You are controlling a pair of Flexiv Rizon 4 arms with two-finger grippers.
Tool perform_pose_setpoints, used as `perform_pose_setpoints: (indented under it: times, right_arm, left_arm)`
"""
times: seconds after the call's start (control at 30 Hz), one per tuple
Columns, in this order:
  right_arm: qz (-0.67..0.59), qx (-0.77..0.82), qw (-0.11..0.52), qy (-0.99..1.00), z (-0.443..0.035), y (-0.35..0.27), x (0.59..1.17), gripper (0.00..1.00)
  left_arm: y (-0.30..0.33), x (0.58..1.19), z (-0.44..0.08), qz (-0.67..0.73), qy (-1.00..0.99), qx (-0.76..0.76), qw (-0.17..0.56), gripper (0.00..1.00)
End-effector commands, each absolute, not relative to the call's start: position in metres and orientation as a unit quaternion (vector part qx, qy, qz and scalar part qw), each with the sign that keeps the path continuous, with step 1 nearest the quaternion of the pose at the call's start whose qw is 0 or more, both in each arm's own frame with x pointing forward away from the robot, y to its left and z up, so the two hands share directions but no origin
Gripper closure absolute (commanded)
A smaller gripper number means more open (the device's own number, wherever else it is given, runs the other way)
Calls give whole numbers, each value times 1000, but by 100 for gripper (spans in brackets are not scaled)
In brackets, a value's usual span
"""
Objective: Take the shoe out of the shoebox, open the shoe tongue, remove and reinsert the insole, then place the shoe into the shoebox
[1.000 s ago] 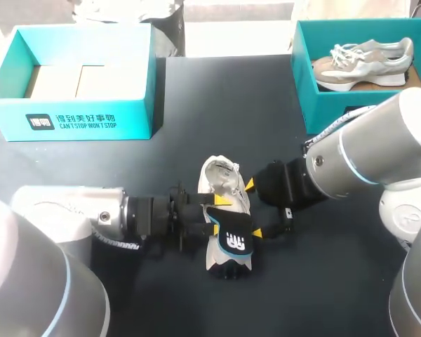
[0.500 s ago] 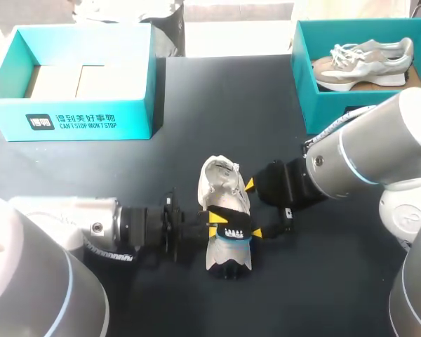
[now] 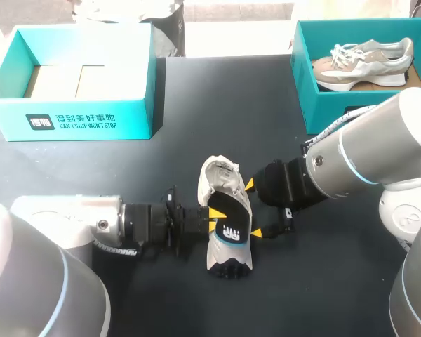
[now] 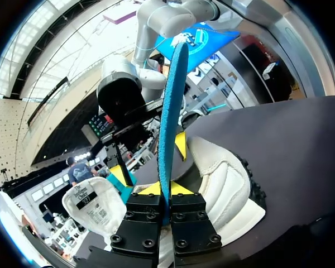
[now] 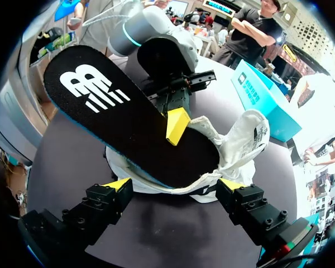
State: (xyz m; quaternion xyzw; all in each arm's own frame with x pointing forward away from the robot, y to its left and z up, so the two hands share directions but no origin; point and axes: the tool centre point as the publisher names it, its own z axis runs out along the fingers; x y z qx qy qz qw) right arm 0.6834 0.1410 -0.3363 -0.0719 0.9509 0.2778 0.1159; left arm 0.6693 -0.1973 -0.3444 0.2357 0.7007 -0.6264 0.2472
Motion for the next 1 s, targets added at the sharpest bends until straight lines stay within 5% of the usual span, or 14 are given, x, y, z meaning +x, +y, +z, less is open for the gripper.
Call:
perform_pose_setpoints:
  times: [0.03, 0.17, 0.27, 0.37, 0.7, 0.87, 1.0]
  right_arm:
    - [279, -72, 117, 951, -337, 141, 682, 0]
    - [279, -72, 117, 951, -337, 141, 682, 0]
    - [279, -72, 117, 951, -337, 141, 682, 0]
    - [279, -72, 117, 951, -337, 141, 682, 0]
    - [279, -72, 117, 951, -337, 141, 682, 0]
    - [279, -72, 117, 951, -337, 141, 682, 0]
    - [279, -72, 117, 951, -337, 141, 682, 0]
  left_arm:
    - [-199, 673, -350, -622, 705, 232, 248, 100]
    - [-200, 669, -347, -622, 706, 233, 245, 96]
    - [-200, 664, -338, -630, 699, 233, 244, 60]
    - [-199, 661, -329, -632, 694, 238, 250, 55]
    - [-197, 645, -305, -644, 675, 248, 262, 61]
    - [-200, 641, -312, -644, 678, 243, 258, 100]
    - [-204, 641, -321, -646, 679, 236, 256, 100]
